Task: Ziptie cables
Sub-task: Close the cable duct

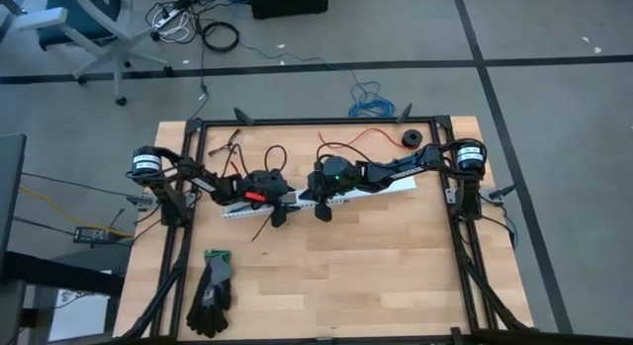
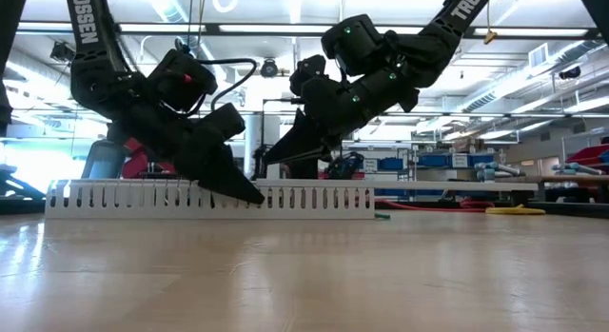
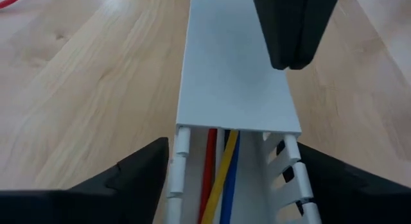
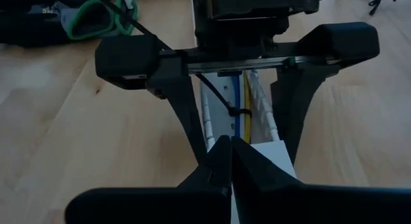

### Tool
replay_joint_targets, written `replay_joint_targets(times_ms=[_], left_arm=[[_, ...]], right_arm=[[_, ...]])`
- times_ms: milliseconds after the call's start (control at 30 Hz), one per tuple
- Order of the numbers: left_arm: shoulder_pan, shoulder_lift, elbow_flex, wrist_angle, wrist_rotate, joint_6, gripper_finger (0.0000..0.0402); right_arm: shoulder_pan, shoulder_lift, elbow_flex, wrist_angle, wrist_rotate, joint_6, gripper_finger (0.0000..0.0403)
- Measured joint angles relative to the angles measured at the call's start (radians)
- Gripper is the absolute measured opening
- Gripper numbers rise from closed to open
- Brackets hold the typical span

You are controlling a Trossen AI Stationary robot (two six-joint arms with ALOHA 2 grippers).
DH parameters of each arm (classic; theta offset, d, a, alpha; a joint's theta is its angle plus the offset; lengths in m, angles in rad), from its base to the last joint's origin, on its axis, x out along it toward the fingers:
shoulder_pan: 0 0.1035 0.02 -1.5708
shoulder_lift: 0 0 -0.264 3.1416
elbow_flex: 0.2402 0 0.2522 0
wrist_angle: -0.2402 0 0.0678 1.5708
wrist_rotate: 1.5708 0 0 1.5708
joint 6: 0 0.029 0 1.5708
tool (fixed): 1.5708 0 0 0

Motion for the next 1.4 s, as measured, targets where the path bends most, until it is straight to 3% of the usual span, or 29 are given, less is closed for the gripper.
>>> replay_joint_targets(times_ms=[533, 867, 1033, 1400], left_arm=[[0.000, -0.091, -0.017, -0.142, 0.000, 0.019, 0.0307], [-0.005, -0.090, -0.123, 0.097, 0.000, -0.051, 0.0307], [-0.005, -0.080, -0.125, 0.082, 0.000, -0.031, 0.0306], [-0.005, -0.081, -0.124, 0.070, -0.003, -0.026, 0.0252]], right_arm=[[0.000, 0.000, 0.000, -0.010, 0.000, 0.005, 0.0000], [0.000, 0.000, 0.000, -0.038, 0.001, 0.021, 0.0000], [0.000, 0.000, 0.000, -0.044, 0.001, 0.031, 0.0000], [0.000, 0.000, 0.000, -0.057, -0.003, 0.060, 0.0000]])
